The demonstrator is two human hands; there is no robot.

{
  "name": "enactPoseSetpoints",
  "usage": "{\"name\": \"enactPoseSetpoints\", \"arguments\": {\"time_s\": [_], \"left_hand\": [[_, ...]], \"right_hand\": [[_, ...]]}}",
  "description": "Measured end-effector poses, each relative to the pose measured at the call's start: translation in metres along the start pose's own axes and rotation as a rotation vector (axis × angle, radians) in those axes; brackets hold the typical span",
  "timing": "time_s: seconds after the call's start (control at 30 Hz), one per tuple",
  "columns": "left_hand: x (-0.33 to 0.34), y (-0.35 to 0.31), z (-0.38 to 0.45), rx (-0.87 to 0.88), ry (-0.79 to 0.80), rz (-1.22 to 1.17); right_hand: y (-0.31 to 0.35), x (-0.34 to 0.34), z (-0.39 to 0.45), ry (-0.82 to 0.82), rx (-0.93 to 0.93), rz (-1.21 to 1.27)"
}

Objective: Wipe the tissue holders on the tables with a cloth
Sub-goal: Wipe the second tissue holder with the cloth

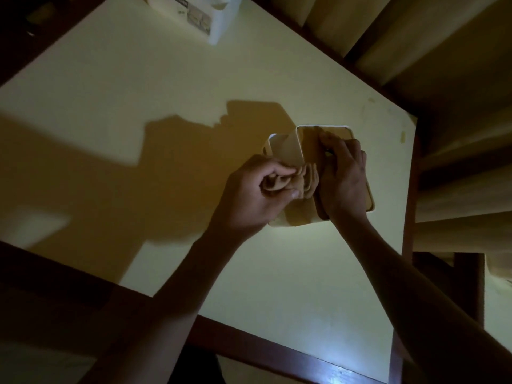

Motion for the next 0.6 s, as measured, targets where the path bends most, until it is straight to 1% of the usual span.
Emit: {"name": "enactPoseSetpoints", "arguments": {"time_s": [0.07, 0.2, 0.27, 0.37, 0.5, 0.6], "left_hand": [[0.004, -0.008, 0.004, -0.014, 0.027, 0.084], [0.005, -0.009, 0.002, -0.197, 0.175, 0.117], [0.007, -0.011, -0.001, -0.218, 0.211, 0.123], [0.010, -0.015, -0.006, -0.202, 0.136, 0.146], [0.019, -0.014, -0.010, -0.141, -0.089, 0.259], [0.024, -0.013, -0.013, -0.124, -0.132, 0.270]], "right_hand": [[0.000, 0.000, 0.001, 0.009, -0.008, -0.014], [0.001, 0.000, 0.000, -0.006, -0.003, 0.001], [0.001, -0.001, 0.000, -0.014, -0.004, 0.017], [0.000, -0.001, 0.001, -0.013, 0.000, 0.028], [0.000, -0.001, 0.001, -0.002, 0.000, 0.023], [0.000, -0.001, 0.001, -0.002, 0.003, 0.019]]}}
Point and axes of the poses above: each hand's wrist, its own z-axis towards the middle knuckle, its own x-axis out of the palm, y = z × x, the point moved 6 cm from there along z, towards the middle knuckle, and after that the axes turned 7 degrees about -z, right-handed, at the moved point
